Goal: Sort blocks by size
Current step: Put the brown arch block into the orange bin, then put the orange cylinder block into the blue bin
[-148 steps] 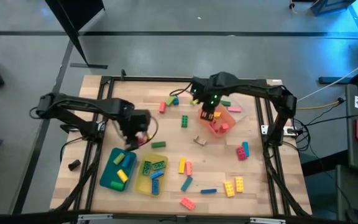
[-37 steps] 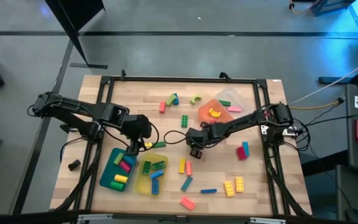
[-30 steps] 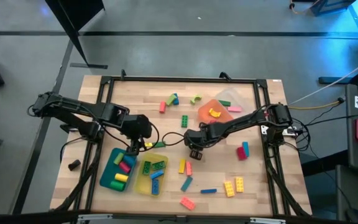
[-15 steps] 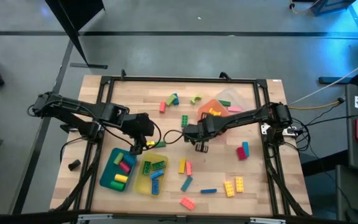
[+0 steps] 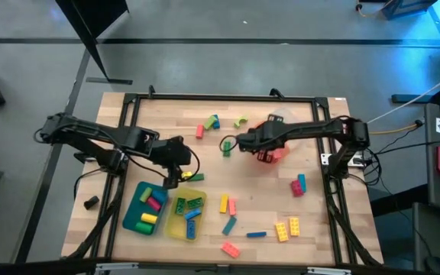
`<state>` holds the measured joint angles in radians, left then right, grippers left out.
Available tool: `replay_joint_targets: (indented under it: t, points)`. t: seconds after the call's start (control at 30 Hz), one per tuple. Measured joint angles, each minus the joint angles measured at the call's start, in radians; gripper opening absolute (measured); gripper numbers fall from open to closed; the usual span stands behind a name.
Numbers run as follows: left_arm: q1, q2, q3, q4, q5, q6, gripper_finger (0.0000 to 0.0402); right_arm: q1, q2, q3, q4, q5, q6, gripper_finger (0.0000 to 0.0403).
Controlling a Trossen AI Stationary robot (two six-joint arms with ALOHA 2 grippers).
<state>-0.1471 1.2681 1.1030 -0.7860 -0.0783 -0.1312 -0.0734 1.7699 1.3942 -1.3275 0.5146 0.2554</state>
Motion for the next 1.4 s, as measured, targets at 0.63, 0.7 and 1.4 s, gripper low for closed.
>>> replay_joint_targets:
  t: [0.63,0.7,1.4]
  points:
    - [0.158,0.267,0.0,0.224,-0.139,-0.276,0.0194,-0.131,-0.001,-0.05,0.019,-0.211,-0.028,0.0106]
    - [0.193,0.286,0.0,0.223,-0.147,-0.311,0.0194,-0.131,-0.001,-0.05,0.021,-0.211,-0.028,0.0113]
    - [0.55,0.279,0.0,0.222,-0.162,-0.385,0.0194,-0.13,-0.234,-0.05,0.025,-0.177,-0.075,0.0117]
